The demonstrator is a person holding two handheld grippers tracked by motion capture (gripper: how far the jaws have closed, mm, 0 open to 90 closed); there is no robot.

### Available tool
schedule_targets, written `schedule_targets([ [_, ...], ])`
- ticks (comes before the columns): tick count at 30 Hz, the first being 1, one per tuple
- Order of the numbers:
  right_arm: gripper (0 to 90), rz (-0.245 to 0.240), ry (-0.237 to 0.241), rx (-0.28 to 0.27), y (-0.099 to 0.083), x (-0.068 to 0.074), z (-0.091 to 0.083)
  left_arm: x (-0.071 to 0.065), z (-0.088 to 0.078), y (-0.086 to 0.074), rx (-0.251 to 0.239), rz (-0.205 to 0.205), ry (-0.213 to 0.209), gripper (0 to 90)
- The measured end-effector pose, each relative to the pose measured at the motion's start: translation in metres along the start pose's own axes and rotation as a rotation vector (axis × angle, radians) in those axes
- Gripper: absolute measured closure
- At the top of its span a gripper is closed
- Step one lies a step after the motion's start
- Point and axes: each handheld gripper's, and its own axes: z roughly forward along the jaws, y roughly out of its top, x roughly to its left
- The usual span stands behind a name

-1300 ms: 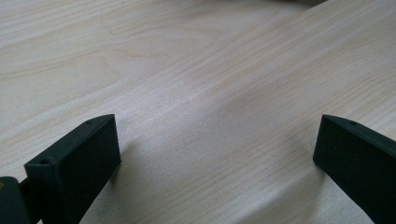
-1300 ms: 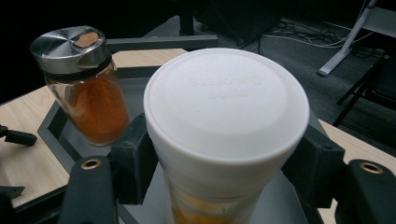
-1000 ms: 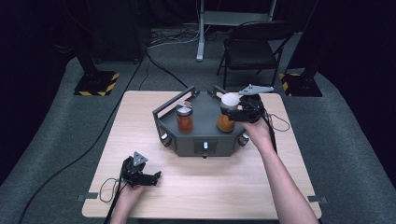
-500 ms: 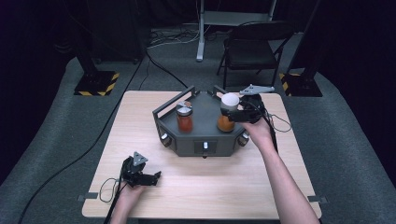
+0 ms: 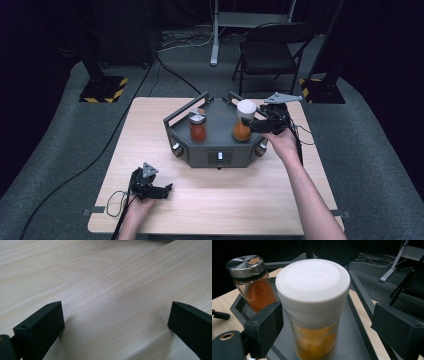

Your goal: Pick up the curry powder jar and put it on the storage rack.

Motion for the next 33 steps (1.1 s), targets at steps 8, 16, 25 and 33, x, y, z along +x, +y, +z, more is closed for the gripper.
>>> schedule_targets([
  [8,7.0,0.015,0.006,-0.014,-0.009,-0.007,-0.007,0.0,0.0,0.0,0.0,0.0,0.0,0.3],
  [16,6.0,0.022,0.002,-0.015,-0.019,-0.012,-0.014,0.0,0.0,0.0,0.0,0.0,0.0,0.3],
  [25,5.6,0.022,-0.031,0.006,-0.037,-0.017,-0.021,0.0,0.0,0.0,0.0,0.0,0.0,0.3],
  [33,5.4,0.032,-0.051,-0.002,-0.049,-0.02,-0.028,0.0,0.0,0.0,0.0,0.0,0.0,0.3],
])
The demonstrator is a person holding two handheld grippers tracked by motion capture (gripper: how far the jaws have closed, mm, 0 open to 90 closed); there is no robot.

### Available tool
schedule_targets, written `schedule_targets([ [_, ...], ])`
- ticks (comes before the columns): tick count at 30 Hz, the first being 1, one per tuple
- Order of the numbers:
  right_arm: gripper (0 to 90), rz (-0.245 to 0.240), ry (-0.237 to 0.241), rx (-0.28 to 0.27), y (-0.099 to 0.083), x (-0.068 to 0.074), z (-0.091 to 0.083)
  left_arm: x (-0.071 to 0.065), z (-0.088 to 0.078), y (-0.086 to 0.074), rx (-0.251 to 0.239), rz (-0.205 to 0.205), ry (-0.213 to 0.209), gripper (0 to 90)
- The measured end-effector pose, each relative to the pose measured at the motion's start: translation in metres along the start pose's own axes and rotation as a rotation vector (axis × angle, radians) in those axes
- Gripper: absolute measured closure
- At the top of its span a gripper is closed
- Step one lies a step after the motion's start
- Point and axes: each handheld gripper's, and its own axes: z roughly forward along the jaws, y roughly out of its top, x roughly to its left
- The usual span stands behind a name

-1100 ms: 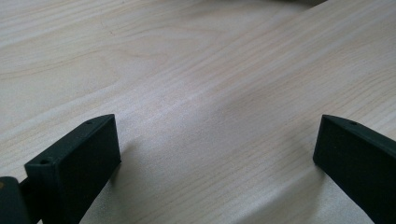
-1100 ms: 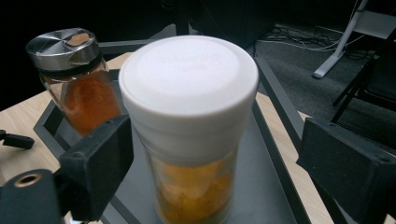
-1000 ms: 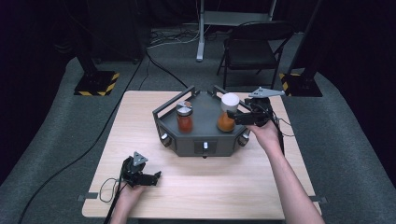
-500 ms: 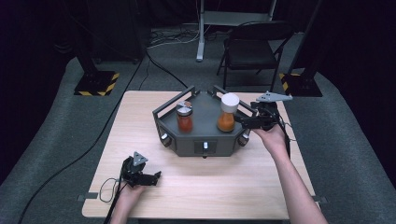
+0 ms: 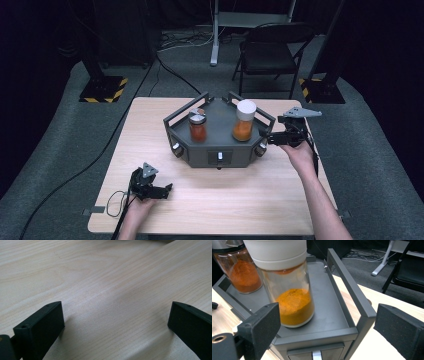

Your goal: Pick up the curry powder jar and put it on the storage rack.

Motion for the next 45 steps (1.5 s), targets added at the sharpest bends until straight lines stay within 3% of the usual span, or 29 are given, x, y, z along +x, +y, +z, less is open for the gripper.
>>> schedule_targets([
  [39,3.5,-0.002,-0.101,0.06,-0.081,0.007,-0.013,0.0,0.0,0.0,-0.001,0.0,0.001,0.4],
  [45,3.2,0.044,-0.101,0.059,-0.098,0.004,-0.014,0.0,0.0,0.0,-0.001,0.0,0.001,0.4],
])
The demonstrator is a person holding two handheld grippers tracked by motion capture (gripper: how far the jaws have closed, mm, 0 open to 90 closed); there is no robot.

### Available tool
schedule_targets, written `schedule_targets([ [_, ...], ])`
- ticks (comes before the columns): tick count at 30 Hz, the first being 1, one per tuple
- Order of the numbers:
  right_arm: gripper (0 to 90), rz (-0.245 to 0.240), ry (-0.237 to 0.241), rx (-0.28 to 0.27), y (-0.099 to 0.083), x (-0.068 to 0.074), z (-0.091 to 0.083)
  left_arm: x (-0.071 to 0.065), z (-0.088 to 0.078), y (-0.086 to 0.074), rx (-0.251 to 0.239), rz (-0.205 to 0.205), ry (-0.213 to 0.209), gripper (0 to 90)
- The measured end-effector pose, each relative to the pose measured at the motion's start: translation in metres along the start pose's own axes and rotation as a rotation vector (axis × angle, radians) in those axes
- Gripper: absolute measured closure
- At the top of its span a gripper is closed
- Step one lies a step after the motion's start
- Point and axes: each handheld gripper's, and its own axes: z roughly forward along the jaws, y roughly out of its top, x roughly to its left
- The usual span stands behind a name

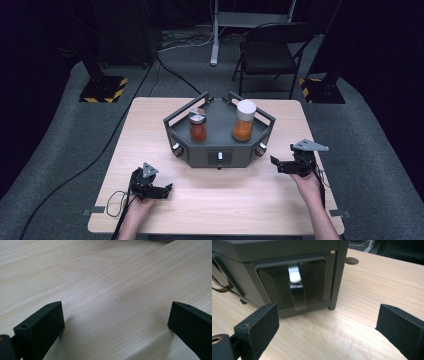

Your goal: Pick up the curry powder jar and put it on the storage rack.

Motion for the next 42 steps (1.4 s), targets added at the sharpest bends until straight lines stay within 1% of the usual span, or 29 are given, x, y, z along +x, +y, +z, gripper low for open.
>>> schedule_targets([
  [7,3.2,0.029,-0.001,0.01,-0.017,-0.003,-0.001,0.0,0.0,0.0,0.0,0.0,0.0,0.4],
  [8,3.2,0.029,-0.001,0.01,-0.017,-0.003,-0.001,0.0,0.0,0.0,0.0,0.0,0.0,0.4],
  [14,3.3,0.06,0.0,0.024,-0.034,-0.007,-0.001,0.0,0.0,0.0,0.0,0.0,0.0,0.4],
  [28,3.4,0.116,-0.018,0.072,-0.067,-0.014,0.0,0.0,0.0,0.0,0.0,0.0,0.0,0.4],
  [30,3.0,0.125,-0.014,0.089,-0.067,-0.016,0.001,0.0,0.0,0.0,0.0,0.0,0.0,0.4],
  [32,3.4,0.125,-0.013,0.08,-0.068,-0.016,-0.001,0.0,0.0,0.0,0.0,0.0,0.0,0.4],
  [37,3.1,0.12,-0.006,0.101,-0.066,-0.016,-0.001,0.0,0.0,0.0,0.0,0.0,0.001,0.4],
  [39,3.6,0.111,-0.002,0.131,-0.063,-0.016,0.0,0.0,0.0,0.0,0.0,0.001,0.001,0.4],
  [40,3.6,0.111,-0.002,0.131,-0.063,-0.016,0.0,0.0,0.0,0.0,0.0,0.001,0.001,0.4],
  [41,3.8,0.107,0.0,0.155,-0.06,-0.015,0.001,0.0,0.0,0.0,0.0,0.001,0.001,0.4],
  [42,4.1,0.106,0.002,0.163,-0.059,-0.015,0.002,0.0,0.0,0.0,0.0,0.001,0.001,0.4],
])
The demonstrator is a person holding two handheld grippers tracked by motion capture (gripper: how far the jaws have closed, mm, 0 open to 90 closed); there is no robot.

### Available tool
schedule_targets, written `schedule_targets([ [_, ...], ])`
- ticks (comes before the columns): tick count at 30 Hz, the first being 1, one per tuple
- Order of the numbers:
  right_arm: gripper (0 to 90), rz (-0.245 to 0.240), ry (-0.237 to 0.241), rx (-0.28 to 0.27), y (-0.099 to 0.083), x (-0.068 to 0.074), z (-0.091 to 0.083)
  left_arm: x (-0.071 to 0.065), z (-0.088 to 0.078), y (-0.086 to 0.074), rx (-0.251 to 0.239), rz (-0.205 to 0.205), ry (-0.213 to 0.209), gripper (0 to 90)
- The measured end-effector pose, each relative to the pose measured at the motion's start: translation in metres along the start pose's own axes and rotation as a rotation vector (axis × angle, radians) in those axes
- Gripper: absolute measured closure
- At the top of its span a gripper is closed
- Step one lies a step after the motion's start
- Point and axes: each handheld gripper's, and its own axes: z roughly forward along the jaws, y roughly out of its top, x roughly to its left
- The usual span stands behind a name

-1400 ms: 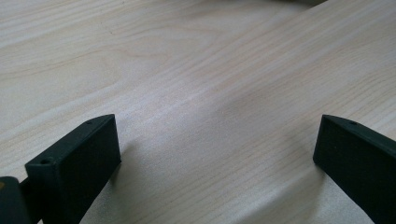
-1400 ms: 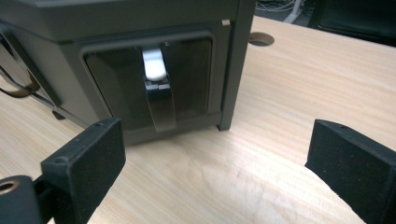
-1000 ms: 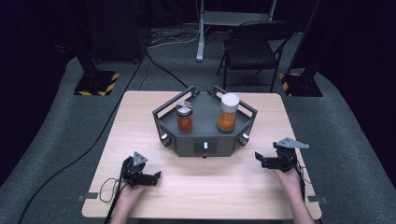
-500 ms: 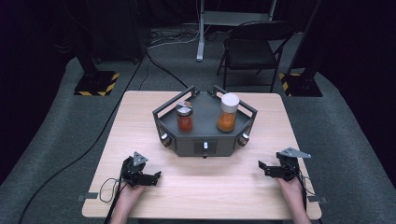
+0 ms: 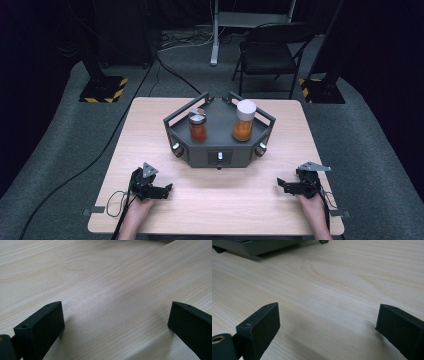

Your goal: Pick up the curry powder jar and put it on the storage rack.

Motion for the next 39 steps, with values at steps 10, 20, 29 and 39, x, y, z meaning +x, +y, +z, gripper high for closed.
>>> schedule_targets([
  [10,3.8,-0.058,-0.033,0.046,0.003,0.011,-0.002,-0.001,0.0,0.0,-0.001,0.0,0.002,0.5],
  [20,2.3,-0.091,-0.06,0.065,0.002,0.021,-0.002,0.0,0.0,0.0,0.0,-0.001,0.001,0.5],
  [29,0.4,-0.092,-0.058,0.069,0.003,0.021,-0.002,0.0,0.0,0.0,0.001,-0.002,-0.001,0.4],
  [39,0.0,-0.097,-0.056,0.074,0.004,0.021,-0.002,0.0,0.0,0.0,0.001,-0.001,-0.002,0.3],
])
